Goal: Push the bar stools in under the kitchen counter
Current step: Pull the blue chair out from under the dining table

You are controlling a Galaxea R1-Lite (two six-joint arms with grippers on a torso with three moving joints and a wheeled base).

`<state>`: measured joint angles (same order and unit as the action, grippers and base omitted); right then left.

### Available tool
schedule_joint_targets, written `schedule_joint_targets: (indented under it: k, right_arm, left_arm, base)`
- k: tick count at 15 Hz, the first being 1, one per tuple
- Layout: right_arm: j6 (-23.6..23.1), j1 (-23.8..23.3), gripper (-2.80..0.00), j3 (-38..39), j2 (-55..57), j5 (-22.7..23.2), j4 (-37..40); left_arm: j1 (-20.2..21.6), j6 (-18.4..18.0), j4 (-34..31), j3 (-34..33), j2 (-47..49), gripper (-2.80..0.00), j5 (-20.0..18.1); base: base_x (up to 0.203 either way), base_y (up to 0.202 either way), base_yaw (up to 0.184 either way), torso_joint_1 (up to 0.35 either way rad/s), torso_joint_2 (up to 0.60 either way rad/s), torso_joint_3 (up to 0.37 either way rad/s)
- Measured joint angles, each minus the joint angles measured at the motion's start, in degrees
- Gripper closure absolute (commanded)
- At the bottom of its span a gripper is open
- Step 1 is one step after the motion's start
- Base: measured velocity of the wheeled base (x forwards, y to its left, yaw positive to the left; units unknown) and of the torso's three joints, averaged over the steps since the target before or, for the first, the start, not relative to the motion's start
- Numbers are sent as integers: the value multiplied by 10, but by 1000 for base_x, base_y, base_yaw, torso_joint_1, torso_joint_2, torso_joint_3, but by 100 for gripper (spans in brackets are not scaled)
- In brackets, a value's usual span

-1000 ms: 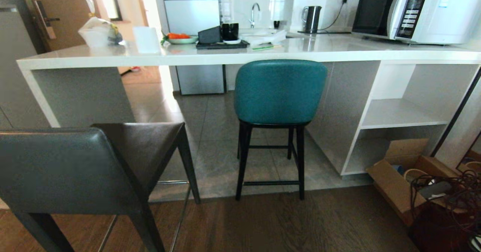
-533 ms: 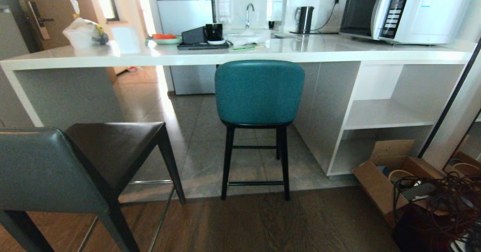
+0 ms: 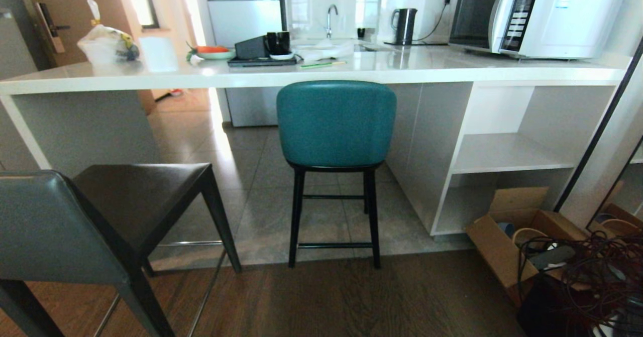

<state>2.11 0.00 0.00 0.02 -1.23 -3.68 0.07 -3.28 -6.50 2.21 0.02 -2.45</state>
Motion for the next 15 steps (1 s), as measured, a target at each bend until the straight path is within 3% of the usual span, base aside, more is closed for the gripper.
schedule_joint_targets:
  k: [15]
  right_arm:
    - [0, 0, 0, 0, 0, 0, 0]
  left_arm:
    - [-1, 17, 0, 0, 0, 0, 7]
  base:
    - [0, 0, 0, 0, 0, 0]
